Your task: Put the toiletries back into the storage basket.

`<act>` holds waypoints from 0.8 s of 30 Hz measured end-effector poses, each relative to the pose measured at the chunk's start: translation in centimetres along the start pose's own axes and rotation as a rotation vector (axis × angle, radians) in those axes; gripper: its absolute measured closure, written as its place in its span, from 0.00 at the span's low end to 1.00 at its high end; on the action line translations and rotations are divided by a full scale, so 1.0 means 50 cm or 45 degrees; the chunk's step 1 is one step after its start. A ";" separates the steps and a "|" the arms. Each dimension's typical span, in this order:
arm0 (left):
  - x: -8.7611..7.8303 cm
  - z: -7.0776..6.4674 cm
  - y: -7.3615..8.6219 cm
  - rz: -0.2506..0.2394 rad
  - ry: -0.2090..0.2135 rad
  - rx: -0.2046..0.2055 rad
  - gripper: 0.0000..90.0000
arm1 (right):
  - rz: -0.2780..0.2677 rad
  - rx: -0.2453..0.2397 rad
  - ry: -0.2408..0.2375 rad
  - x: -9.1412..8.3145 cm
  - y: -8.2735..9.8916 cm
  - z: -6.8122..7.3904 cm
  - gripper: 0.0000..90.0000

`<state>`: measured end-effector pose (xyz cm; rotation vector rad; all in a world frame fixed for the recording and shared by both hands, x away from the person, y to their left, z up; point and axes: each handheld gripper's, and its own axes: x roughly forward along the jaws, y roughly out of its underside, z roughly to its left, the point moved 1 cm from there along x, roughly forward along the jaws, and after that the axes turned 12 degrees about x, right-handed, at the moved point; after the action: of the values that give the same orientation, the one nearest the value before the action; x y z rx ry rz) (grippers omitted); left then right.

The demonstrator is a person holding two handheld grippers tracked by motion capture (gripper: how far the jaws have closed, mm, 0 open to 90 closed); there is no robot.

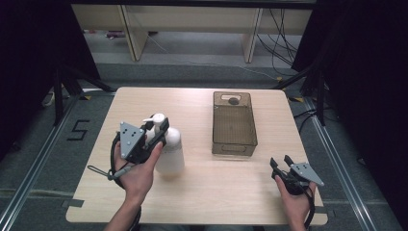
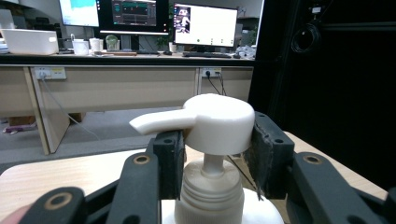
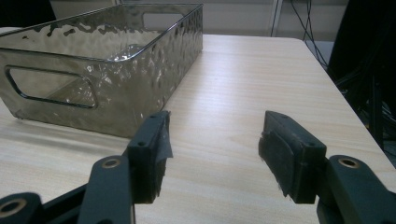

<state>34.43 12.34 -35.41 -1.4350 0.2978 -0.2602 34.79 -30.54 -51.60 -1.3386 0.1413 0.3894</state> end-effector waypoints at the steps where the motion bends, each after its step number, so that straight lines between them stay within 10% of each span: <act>1: 0.003 -0.002 -0.002 -0.003 0.003 0.000 0.66 | 0.000 0.000 0.000 0.000 0.000 0.000 0.48; 24: 0.064 -0.042 -0.042 -0.058 0.071 -0.002 0.66 | -0.004 0.015 -0.024 0.001 0.000 -0.002 0.47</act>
<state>36.71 9.03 -33.72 -1.4387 0.3109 -0.3371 34.85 -30.63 -51.63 -1.3228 0.1258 0.3975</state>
